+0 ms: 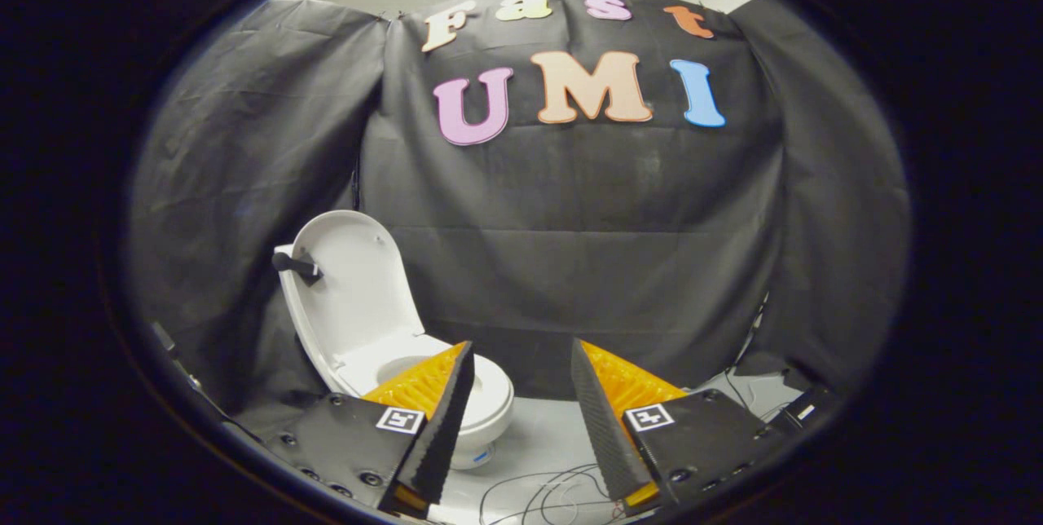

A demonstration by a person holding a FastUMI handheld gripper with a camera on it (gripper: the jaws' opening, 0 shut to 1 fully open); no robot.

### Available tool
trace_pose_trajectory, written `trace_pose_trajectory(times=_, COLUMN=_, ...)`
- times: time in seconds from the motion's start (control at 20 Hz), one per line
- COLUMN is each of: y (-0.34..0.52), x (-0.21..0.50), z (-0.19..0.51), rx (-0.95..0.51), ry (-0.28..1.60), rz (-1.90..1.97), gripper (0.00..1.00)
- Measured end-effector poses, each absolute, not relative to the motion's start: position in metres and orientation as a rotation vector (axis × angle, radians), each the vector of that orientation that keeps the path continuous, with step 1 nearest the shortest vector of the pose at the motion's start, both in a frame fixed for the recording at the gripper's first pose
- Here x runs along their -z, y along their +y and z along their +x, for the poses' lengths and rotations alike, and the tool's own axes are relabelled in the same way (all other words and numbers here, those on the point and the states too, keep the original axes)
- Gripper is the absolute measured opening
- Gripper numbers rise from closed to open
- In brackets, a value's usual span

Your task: Open the toilet lid.

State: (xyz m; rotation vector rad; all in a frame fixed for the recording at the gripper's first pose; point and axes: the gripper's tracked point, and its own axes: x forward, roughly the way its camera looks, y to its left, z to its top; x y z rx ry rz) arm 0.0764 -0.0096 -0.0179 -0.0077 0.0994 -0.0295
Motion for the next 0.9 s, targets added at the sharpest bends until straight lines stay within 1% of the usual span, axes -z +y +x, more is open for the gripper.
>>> trace_pose_trajectory(times=0.1, y=-0.016, x=0.014, z=0.075, rx=0.036, ry=0.099, rz=-0.013, gripper=0.75)
trace_pose_trajectory(times=0.2, y=-0.022, x=0.026, z=0.076, rx=0.055, ry=0.126, rz=0.009, gripper=0.75)
trace_pose_trajectory(times=0.25, y=-0.021, x=0.035, z=0.068, rx=0.05, ry=0.159, rz=0.005, gripper=0.75)
trace_pose_trajectory(times=0.35, y=-0.011, x=0.037, z=0.063, rx=0.009, ry=0.164, rz=0.007, gripper=0.75)
trace_pose_trajectory(times=0.55, y=-0.012, x=0.039, z=0.05, rx=-0.003, ry=0.193, rz=0.044, gripper=0.75)
trace_pose_trajectory(times=0.9, y=-0.01, x=0.018, z=0.031, rx=-0.006, ry=0.119, rz=0.035, gripper=0.75)
